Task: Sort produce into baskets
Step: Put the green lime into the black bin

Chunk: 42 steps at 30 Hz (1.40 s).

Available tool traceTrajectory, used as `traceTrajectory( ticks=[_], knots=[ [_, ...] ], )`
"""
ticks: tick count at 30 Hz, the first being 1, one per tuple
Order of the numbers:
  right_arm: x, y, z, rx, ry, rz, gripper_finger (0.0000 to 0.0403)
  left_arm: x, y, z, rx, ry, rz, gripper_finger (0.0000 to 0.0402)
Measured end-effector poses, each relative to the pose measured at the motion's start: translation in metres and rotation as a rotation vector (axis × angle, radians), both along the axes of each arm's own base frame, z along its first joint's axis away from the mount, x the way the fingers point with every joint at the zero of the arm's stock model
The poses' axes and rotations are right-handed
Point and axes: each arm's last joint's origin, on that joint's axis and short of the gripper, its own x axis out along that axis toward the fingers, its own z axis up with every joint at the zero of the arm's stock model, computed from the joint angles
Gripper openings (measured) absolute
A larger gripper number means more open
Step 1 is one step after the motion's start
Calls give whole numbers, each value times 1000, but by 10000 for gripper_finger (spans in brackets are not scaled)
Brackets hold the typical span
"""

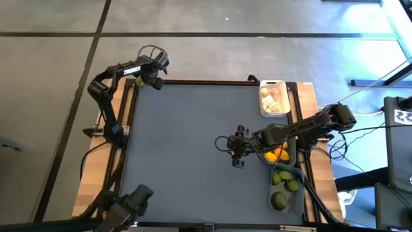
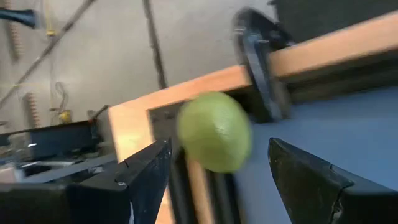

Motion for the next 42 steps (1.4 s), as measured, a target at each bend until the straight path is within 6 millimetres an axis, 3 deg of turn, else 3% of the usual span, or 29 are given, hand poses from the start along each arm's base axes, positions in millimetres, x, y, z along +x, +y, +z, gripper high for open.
traceTrajectory(
  ticks=[22, 26, 33, 42],
  knots=[
    [0, 0, 0, -10, -2, 15, 246, 1, 8, -48, -79, 266, -29, 260],
    [0, 0, 0, -11, -1, 15, 246, 1, 8, -48, -82, 269, -33, 228],
    [0, 0, 0, -11, -1, 15, 246, 1, 7, -47, -118, 270, -67, 129],
    [0, 0, 0, -10, -1, 16, 246, 7, 1, -44, -156, 257, -105, 131]
  ],
)
